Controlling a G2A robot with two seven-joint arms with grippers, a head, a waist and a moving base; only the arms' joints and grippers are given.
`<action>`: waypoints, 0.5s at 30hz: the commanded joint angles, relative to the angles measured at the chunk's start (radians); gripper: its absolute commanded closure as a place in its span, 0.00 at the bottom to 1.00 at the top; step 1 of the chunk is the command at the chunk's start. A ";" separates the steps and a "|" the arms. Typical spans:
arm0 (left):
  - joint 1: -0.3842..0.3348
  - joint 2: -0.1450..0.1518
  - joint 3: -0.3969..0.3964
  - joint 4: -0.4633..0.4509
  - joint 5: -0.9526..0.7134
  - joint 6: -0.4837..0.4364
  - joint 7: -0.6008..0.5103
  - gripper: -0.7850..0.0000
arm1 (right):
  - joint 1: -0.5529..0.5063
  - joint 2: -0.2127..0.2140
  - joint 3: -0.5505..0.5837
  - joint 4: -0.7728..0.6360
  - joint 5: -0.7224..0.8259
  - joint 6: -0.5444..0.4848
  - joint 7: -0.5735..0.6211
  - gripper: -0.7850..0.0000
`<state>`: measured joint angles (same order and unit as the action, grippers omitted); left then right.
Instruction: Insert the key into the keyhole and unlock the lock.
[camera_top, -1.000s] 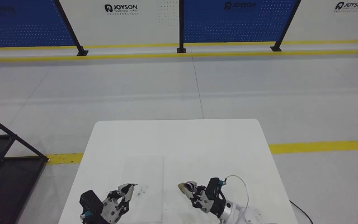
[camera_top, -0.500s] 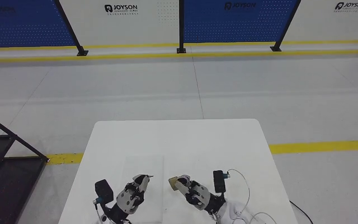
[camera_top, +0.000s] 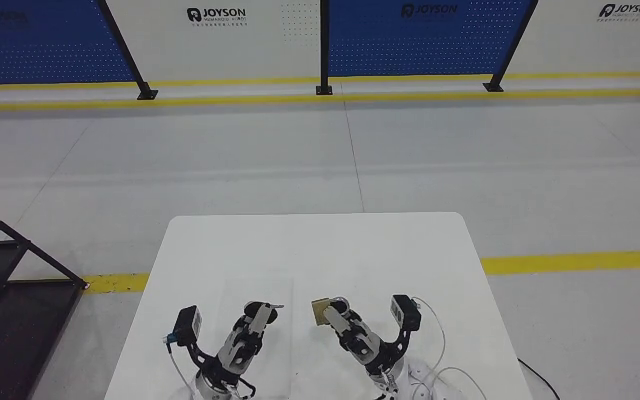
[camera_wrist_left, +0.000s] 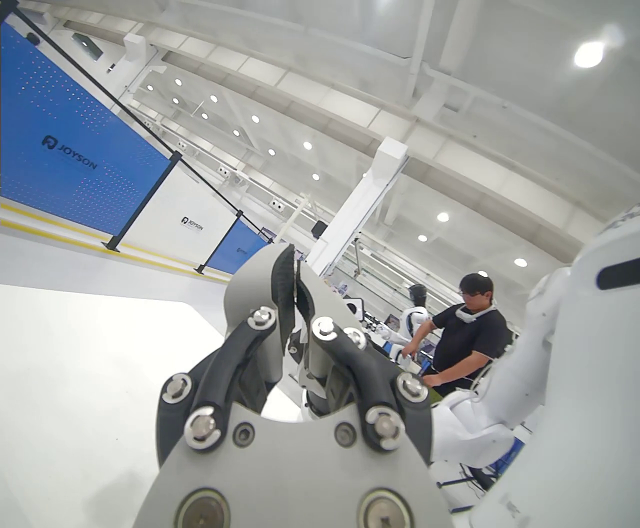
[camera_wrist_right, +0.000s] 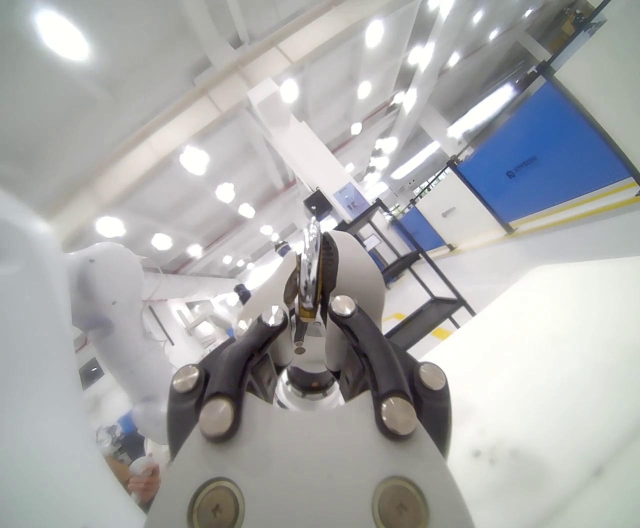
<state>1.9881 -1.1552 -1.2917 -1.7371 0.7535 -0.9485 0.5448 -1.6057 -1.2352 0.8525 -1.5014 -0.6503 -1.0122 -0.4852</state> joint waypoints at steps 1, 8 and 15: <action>0.001 0.000 0.000 -0.001 0.002 0.004 0.000 1.00 | 0.000 0.000 0.000 0.000 -0.001 0.000 0.001 1.00; 0.001 0.000 0.000 -0.001 0.002 0.004 0.000 1.00 | 0.000 0.000 0.000 0.000 -0.001 0.000 0.001 1.00; -0.015 -0.005 0.043 0.002 -0.100 -0.010 -0.029 1.00 | 0.002 -0.004 -0.008 -0.010 0.069 0.025 0.028 1.00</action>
<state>1.9769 -1.1592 -1.2599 -1.7390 0.6862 -0.9484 0.5205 -1.6056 -1.2379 0.8450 -1.5099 -0.6059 -0.9919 -0.4611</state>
